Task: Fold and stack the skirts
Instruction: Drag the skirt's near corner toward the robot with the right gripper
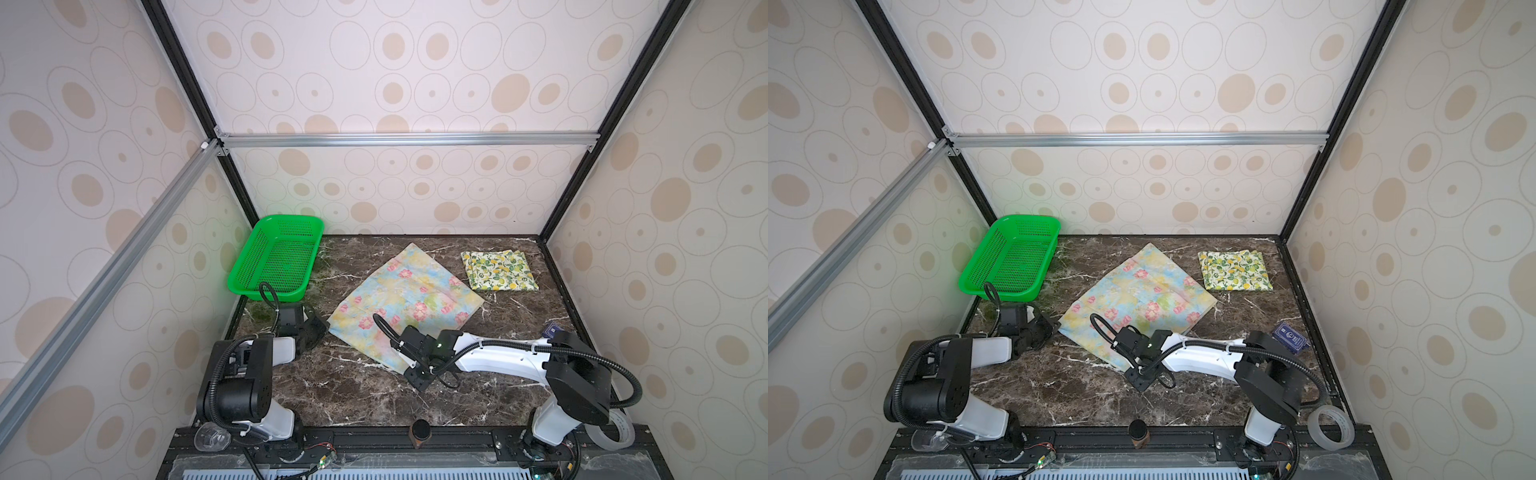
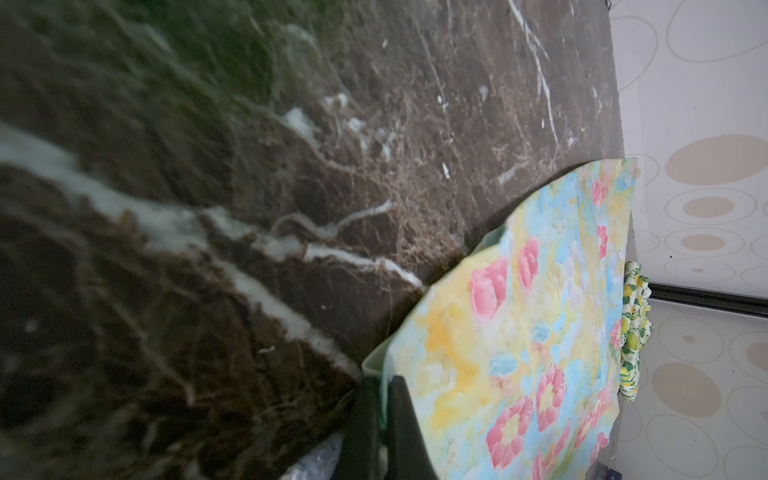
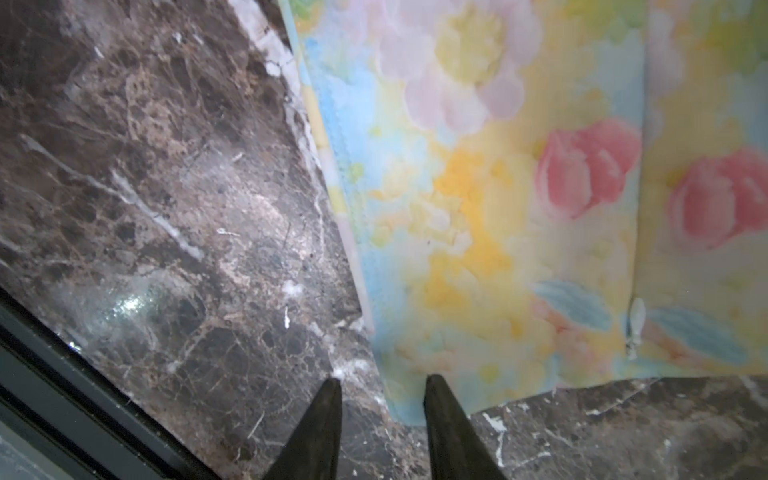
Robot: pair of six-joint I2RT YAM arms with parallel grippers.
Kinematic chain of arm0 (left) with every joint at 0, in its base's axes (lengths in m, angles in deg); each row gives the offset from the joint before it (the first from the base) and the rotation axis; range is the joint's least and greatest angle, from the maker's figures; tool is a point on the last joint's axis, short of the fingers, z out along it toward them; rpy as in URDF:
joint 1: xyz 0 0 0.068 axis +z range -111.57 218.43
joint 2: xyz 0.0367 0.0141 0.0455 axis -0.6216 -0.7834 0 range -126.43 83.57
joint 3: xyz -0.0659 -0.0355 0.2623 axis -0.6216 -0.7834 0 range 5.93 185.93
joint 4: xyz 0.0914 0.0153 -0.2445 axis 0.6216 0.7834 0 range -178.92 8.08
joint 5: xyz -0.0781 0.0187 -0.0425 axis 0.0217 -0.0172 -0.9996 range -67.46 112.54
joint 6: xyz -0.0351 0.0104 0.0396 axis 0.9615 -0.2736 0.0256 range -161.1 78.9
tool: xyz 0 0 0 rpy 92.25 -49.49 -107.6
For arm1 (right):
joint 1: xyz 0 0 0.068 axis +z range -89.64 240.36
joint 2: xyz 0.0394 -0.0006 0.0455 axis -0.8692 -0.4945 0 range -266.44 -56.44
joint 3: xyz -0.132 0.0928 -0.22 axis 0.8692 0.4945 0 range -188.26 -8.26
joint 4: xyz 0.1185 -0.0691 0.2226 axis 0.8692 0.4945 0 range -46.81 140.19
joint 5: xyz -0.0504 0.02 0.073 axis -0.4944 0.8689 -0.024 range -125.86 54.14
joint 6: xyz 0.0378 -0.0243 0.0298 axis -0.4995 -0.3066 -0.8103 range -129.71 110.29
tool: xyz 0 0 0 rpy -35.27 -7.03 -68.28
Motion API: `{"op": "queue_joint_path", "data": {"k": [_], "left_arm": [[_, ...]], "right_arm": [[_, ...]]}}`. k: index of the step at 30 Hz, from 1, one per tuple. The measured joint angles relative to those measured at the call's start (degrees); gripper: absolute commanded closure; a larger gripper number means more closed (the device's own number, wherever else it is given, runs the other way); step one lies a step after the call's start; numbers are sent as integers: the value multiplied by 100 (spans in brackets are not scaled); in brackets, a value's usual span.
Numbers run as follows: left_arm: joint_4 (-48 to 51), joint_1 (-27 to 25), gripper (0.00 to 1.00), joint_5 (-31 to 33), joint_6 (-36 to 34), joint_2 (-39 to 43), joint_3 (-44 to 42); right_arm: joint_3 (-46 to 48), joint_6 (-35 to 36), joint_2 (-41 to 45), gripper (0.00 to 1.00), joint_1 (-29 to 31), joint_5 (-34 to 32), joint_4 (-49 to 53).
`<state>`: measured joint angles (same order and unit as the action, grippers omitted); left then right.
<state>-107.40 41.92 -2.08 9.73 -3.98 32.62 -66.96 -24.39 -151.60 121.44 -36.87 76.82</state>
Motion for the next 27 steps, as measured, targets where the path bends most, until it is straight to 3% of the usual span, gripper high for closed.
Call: {"op": "queue_joint_path", "data": {"k": [19,27], "left_arm": [[55,0,100,4,-61,0,26],[90,0,100,4,-70,-13,57]], "right_arm": [[0,243,-286,62,87,-243,-42],[-11,365,-452,68,229,-446,-42]]}}
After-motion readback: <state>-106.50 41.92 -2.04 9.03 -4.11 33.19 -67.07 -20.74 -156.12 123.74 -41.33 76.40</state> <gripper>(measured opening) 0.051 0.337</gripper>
